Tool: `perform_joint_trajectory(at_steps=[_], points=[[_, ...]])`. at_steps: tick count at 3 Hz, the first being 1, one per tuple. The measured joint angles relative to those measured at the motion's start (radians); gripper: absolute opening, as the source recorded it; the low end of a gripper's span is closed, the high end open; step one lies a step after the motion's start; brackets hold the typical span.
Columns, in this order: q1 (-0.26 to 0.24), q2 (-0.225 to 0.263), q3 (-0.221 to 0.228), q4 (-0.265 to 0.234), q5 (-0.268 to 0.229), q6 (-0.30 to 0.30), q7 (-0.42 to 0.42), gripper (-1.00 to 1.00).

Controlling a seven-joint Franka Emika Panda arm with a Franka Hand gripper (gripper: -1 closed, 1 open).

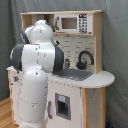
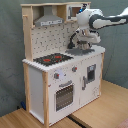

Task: Play with the kitchen

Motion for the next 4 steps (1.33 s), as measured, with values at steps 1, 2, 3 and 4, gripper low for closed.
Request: perform_joint_trajectory(at_steps=[1,2,3,4], points=[[-0.007,0.068,-0.004,-0.045,-0.041,0.051,0.0,-1.0],[-0.024,0.132,-0.005,-0.094,-0.076,0.113,-0.003,-1.0],[-0.026,0.19,-0.041,-0.128,-0.101,0.176,-0.019,-1.0],[-0.025,0.19,-0.088,-0.153,-0.101,0.255,-0.061,-1.0]])
